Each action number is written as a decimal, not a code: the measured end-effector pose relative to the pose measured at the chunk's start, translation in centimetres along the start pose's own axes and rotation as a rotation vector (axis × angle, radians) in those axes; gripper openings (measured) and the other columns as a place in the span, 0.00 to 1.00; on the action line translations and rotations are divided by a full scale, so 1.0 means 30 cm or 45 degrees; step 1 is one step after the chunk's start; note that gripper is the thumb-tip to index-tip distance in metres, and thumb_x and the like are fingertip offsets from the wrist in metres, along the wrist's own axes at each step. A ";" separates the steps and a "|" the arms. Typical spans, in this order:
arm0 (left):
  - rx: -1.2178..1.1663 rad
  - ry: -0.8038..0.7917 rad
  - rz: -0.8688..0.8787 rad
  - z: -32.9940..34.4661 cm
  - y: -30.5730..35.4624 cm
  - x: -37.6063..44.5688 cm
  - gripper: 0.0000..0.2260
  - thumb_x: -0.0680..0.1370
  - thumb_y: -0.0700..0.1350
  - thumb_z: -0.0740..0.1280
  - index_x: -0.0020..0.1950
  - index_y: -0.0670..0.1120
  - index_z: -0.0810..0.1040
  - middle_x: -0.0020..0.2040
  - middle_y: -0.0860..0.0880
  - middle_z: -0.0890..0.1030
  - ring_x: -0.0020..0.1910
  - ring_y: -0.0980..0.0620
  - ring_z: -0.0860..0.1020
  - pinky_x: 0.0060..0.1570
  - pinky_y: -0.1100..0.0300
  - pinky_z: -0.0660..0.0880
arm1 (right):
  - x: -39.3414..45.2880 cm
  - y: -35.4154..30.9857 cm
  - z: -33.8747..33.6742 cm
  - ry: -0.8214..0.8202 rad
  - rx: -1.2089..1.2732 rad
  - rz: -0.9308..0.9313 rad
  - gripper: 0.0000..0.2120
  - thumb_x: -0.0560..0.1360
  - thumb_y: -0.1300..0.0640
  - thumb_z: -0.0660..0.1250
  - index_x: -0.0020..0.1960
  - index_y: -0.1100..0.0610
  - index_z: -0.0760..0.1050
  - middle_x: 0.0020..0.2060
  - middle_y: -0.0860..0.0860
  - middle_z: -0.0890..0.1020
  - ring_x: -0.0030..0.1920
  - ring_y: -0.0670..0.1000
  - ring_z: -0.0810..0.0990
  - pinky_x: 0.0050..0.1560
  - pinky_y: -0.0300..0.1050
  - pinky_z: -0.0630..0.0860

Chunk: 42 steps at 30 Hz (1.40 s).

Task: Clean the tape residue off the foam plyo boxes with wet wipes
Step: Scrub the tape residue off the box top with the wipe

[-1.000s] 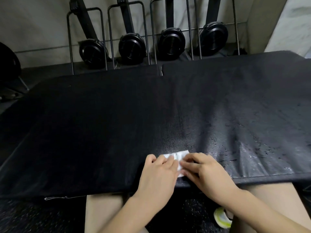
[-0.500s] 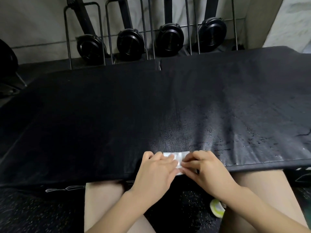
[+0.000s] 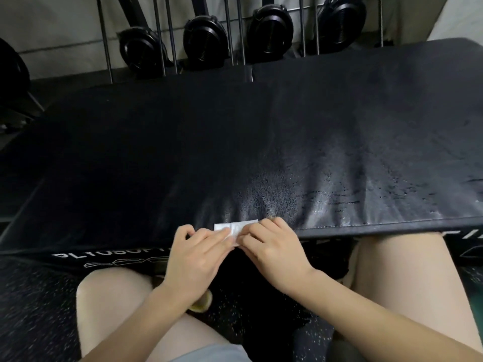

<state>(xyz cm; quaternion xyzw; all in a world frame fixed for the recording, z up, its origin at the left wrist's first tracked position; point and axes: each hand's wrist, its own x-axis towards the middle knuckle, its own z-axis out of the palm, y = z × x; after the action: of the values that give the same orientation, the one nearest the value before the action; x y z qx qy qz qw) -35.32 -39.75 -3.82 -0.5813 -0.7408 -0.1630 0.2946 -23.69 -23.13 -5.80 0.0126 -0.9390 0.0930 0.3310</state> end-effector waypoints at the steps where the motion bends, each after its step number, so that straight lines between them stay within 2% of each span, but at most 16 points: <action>1: 0.010 -0.002 -0.002 0.001 -0.010 -0.011 0.03 0.77 0.45 0.73 0.48 0.50 0.86 0.52 0.57 0.84 0.41 0.53 0.79 0.44 0.55 0.66 | 0.004 -0.013 0.005 -0.002 0.002 -0.001 0.04 0.76 0.58 0.73 0.43 0.54 0.80 0.44 0.48 0.81 0.42 0.53 0.75 0.45 0.49 0.70; 6: -0.083 0.048 0.065 0.064 0.035 0.012 0.02 0.76 0.42 0.74 0.46 0.48 0.86 0.52 0.55 0.84 0.39 0.52 0.78 0.45 0.54 0.67 | -0.026 0.033 -0.046 -0.078 -0.054 -0.015 0.06 0.74 0.59 0.74 0.40 0.54 0.78 0.40 0.49 0.79 0.41 0.54 0.74 0.46 0.49 0.67; 9: -0.152 0.073 0.106 0.121 0.118 0.075 0.03 0.77 0.39 0.73 0.47 0.45 0.85 0.53 0.54 0.84 0.40 0.52 0.78 0.45 0.54 0.68 | -0.079 0.100 -0.120 -0.137 -0.137 0.025 0.04 0.73 0.58 0.74 0.41 0.54 0.80 0.39 0.49 0.78 0.40 0.55 0.75 0.45 0.49 0.67; 15: -0.239 0.117 0.219 0.205 0.285 0.200 0.09 0.78 0.36 0.66 0.39 0.45 0.81 0.48 0.50 0.83 0.39 0.50 0.74 0.44 0.54 0.68 | -0.180 0.206 -0.248 -0.173 -0.301 0.139 0.07 0.76 0.55 0.64 0.41 0.53 0.77 0.39 0.49 0.77 0.39 0.55 0.74 0.42 0.50 0.67; 18: -0.232 0.074 0.221 0.195 0.280 0.199 0.11 0.79 0.37 0.65 0.39 0.46 0.80 0.53 0.51 0.84 0.40 0.51 0.74 0.43 0.54 0.66 | -0.177 0.205 -0.239 -0.168 -0.283 0.130 0.07 0.77 0.55 0.64 0.42 0.54 0.77 0.40 0.49 0.77 0.40 0.55 0.74 0.43 0.49 0.66; 20: -0.212 0.032 0.221 0.165 0.244 0.170 0.11 0.81 0.39 0.64 0.40 0.47 0.82 0.55 0.52 0.83 0.43 0.52 0.75 0.43 0.55 0.65 | -0.146 0.180 -0.208 -0.153 -0.235 0.106 0.03 0.76 0.56 0.70 0.43 0.54 0.77 0.40 0.49 0.78 0.42 0.54 0.74 0.44 0.48 0.66; 22: -0.180 0.008 0.193 0.132 0.188 0.129 0.11 0.82 0.40 0.64 0.44 0.47 0.84 0.56 0.53 0.83 0.44 0.53 0.77 0.44 0.55 0.64 | -0.102 0.138 -0.162 -0.139 -0.169 0.098 0.05 0.73 0.57 0.75 0.44 0.54 0.78 0.41 0.49 0.78 0.42 0.54 0.74 0.45 0.48 0.68; 27: -0.137 -0.007 0.121 0.112 0.101 0.065 0.06 0.78 0.41 0.71 0.51 0.50 0.85 0.58 0.56 0.83 0.45 0.53 0.79 0.45 0.55 0.66 | -0.060 0.084 -0.107 -0.125 -0.124 0.078 0.02 0.74 0.56 0.72 0.44 0.52 0.80 0.40 0.48 0.78 0.41 0.52 0.72 0.43 0.46 0.64; 34: -0.249 0.022 0.160 0.210 0.279 0.181 0.07 0.79 0.41 0.70 0.56 0.45 0.85 0.59 0.53 0.83 0.48 0.52 0.80 0.49 0.52 0.69 | -0.185 0.241 -0.255 -0.228 -0.176 0.171 0.02 0.74 0.53 0.70 0.45 0.49 0.82 0.41 0.45 0.80 0.41 0.52 0.77 0.45 0.45 0.65; 39: -0.249 -0.016 0.189 0.275 0.411 0.259 0.10 0.80 0.41 0.66 0.59 0.44 0.82 0.60 0.49 0.81 0.50 0.50 0.79 0.54 0.51 0.69 | -0.275 0.351 -0.344 -0.202 -0.152 0.268 0.11 0.76 0.49 0.65 0.51 0.50 0.85 0.49 0.44 0.84 0.47 0.50 0.81 0.49 0.42 0.70; 42: -0.200 -0.094 0.193 0.264 0.400 0.256 0.13 0.80 0.42 0.63 0.63 0.45 0.80 0.63 0.50 0.80 0.53 0.51 0.77 0.56 0.50 0.68 | -0.260 0.353 -0.323 -0.167 -0.131 0.280 0.08 0.75 0.53 0.71 0.52 0.52 0.85 0.50 0.45 0.84 0.48 0.51 0.81 0.51 0.43 0.73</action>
<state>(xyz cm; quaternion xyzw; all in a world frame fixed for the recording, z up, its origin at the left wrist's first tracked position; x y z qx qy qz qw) -26.93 -26.01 -6.34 -0.6626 -0.6898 -0.1765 0.2322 -12.50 -11.24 -5.01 -0.1014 -0.9579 0.0794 0.2567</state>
